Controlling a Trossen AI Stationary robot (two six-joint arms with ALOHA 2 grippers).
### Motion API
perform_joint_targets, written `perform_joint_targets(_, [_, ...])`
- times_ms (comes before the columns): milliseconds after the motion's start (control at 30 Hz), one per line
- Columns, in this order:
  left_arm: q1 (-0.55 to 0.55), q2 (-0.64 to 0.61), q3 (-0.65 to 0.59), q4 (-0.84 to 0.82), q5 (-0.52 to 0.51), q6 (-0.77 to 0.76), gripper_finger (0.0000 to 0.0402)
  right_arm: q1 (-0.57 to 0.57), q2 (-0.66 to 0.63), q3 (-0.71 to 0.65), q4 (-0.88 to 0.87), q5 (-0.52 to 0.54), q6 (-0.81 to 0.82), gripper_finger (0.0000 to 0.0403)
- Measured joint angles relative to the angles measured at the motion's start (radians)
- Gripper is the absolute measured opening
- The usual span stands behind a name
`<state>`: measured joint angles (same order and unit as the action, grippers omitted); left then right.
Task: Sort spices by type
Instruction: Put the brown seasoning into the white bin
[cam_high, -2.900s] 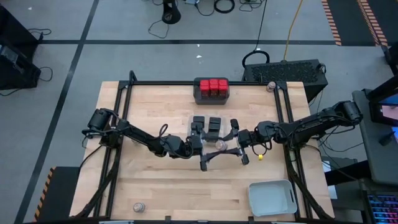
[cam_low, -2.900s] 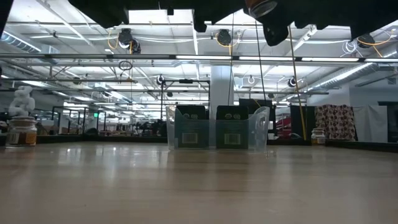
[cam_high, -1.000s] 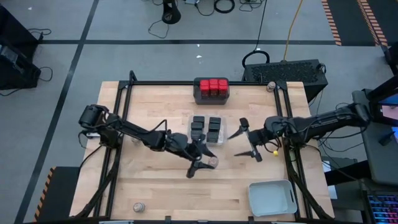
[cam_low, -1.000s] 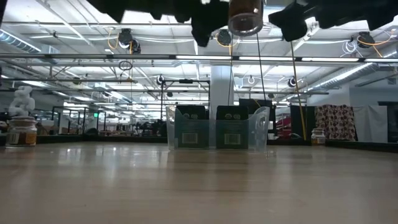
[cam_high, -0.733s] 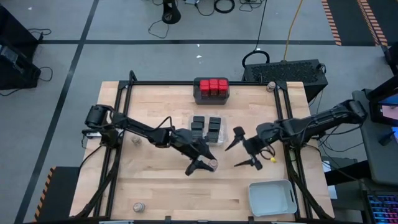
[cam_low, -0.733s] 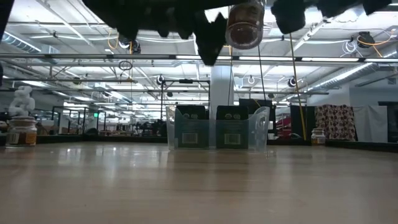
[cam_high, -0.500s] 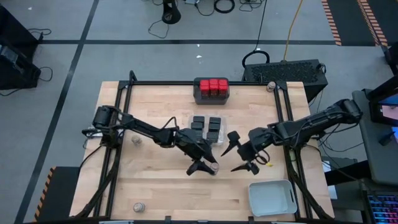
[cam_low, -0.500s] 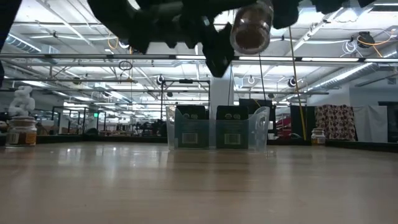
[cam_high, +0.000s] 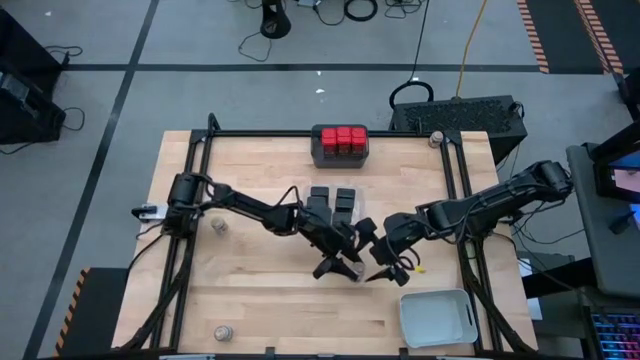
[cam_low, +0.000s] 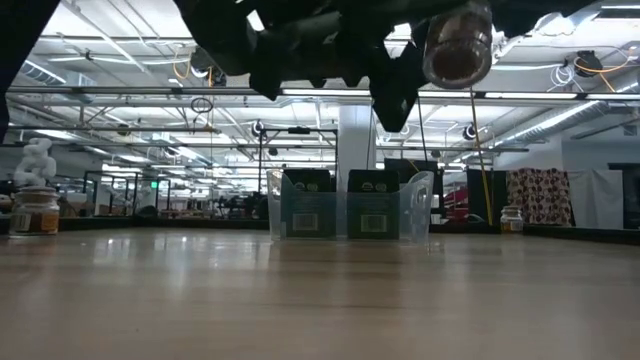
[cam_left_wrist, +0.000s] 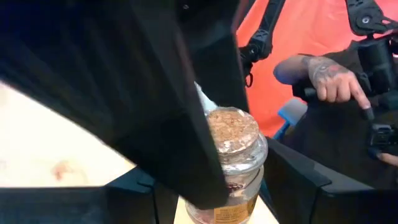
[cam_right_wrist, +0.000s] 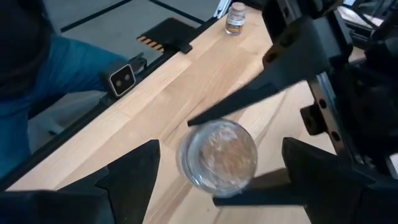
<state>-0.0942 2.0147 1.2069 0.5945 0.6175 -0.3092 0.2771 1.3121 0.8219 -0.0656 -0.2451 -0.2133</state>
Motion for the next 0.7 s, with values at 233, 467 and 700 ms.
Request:
perform_joint_targets(233, [0.021, 0.0, 0.0, 0.004, 0.003, -0.001, 0.0197, 0.0, 0.0, 0.0, 0.0, 0.0, 0.016, 0.032])
perform_joint_targets(467, [0.022, 0.0, 0.0, 0.032, 0.026, -0.022, 0.0197, 0.0, 0.0, 0.0, 0.002, -0.001, 0.018, 0.0311])
perform_joint_targets(700, [0.022, 0.0, 0.0, 0.033, 0.028, -0.025, 0.0197, -0.001, 0.0, 0.0, 0.0, 0.003, 0.018, 0.0262])
